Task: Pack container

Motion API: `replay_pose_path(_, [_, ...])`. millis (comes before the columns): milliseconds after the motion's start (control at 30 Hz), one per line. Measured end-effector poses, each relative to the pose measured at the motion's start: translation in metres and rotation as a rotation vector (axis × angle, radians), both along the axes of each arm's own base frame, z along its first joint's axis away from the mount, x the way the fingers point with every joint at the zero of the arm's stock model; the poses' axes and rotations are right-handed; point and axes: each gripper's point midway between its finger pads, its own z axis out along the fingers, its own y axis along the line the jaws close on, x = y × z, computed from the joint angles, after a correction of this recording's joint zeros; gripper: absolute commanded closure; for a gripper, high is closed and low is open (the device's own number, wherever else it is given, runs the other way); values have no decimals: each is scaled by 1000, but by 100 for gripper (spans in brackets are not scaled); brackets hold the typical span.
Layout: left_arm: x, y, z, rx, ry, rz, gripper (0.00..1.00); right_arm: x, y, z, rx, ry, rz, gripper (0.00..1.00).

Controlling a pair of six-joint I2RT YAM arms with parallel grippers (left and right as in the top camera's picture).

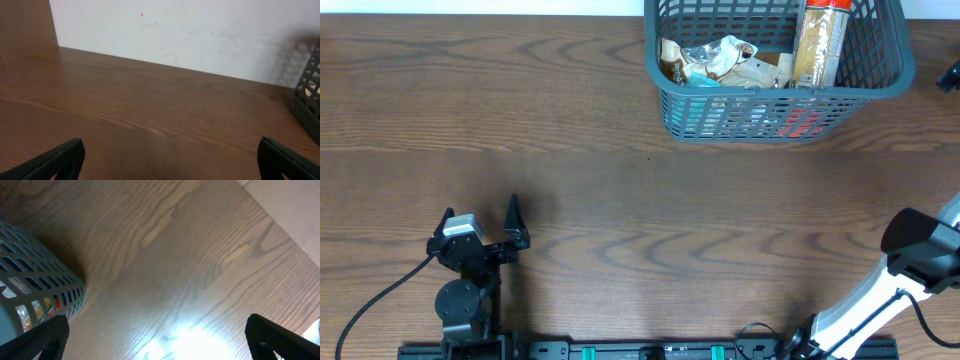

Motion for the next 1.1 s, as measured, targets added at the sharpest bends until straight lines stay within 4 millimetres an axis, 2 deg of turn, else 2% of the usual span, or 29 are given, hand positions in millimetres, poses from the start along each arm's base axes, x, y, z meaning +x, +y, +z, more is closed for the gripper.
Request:
replay_pose_path(267, [0, 0, 0, 0, 0, 0, 2, 0, 0, 0, -1, -2, 0, 1])
replay_pose_path(400, [0, 0, 0, 0, 0, 0, 2, 12, -7, 6, -31, -54, 0, 1])
replay_pose_path(533, [0, 0, 0, 0, 0, 0, 1, 36, -16, 21, -90, -159, 8, 1])
replay_pose_path(633, [0, 0, 0, 0, 0, 0, 2, 63, -17, 43, -154, -279, 33, 1])
replay_pose_path(700, [0, 0, 0, 0, 0, 0, 2, 82, -12, 65, -204, -384, 58, 1])
replay_pose_path(800, [0, 0, 0, 0, 0, 0, 2, 100, 9, 101, -269, -538, 111, 1])
replay_pose_path(867, [0, 0, 0, 0, 1, 0, 1, 104, 29, 126, -306, -638, 149, 1])
replay_pose_path(1000, [0, 0, 0, 0, 1, 0, 2, 86, 78, 162, -344, -800, 227, 1])
replay_pose_path(1100, [0, 0, 0, 0, 1, 0, 2, 60, 106, 167, -343, -854, 268, 1])
